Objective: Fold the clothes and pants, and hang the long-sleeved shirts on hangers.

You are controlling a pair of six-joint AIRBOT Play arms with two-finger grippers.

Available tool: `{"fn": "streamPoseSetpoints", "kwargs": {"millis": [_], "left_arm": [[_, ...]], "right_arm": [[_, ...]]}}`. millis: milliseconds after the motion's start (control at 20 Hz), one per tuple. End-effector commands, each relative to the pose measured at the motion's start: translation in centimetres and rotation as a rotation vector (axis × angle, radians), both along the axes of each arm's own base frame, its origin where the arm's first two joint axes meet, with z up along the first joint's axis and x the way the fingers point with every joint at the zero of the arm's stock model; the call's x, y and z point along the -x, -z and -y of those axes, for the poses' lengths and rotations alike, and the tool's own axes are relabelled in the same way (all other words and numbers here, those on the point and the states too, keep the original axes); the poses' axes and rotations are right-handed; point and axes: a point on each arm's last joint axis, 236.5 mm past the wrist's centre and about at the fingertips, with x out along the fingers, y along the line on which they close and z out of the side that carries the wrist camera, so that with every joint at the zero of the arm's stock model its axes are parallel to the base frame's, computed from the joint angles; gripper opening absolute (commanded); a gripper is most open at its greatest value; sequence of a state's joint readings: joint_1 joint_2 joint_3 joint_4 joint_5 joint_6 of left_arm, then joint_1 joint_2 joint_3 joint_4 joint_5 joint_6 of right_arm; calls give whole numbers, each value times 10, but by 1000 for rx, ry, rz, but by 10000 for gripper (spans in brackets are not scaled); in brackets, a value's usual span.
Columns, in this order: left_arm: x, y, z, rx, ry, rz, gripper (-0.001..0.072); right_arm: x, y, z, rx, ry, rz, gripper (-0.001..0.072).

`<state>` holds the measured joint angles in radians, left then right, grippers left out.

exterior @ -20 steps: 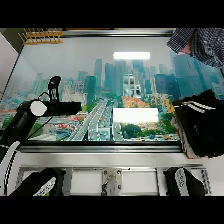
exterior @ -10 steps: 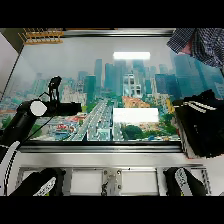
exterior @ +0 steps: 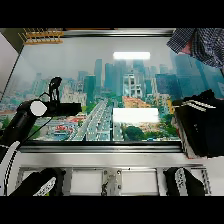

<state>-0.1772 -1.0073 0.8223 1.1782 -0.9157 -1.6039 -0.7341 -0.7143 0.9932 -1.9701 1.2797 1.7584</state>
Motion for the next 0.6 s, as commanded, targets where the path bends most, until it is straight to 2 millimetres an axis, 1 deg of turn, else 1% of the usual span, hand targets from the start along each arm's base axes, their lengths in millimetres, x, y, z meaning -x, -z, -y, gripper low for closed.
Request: {"fn": "streamPoseSetpoints", "kwargs": {"millis": [0, 100, 150, 200, 250, 300, 400, 500, 550], "left_arm": [[0, 0, 0, 0, 1, -1, 3], [0, 0, 0, 0, 1, -1, 3], [0, 0, 0, 1, 1, 0, 3], [0, 0, 0, 1, 0, 1, 4], [-1, 0, 0, 1, -1, 4, 3], [-1, 0, 0, 0, -1, 3, 3], [0, 0, 0, 1, 0, 1, 3], [0, 0, 0, 1, 0, 0, 3], [0, 0, 0, 1, 0, 0, 3]], "right_arm": [[-49, -44, -31, 43, -189, 232, 705], [-99, -38, -94, -109, -449, 332, 705], [-122, -36, -132, -206, -569, 395, 705], [-140, -35, -167, -294, -672, 449, 705], [-154, -32, -202, -380, -766, 487, 705], [-161, -25, -230, -451, -835, 498, 705], [-165, -2, -277, -547, -948, 446, 705], [-161, 19, -313, -609, -1040, 376, 705], [-158, 27, -328, -630, -1083, 338, 705]]}}
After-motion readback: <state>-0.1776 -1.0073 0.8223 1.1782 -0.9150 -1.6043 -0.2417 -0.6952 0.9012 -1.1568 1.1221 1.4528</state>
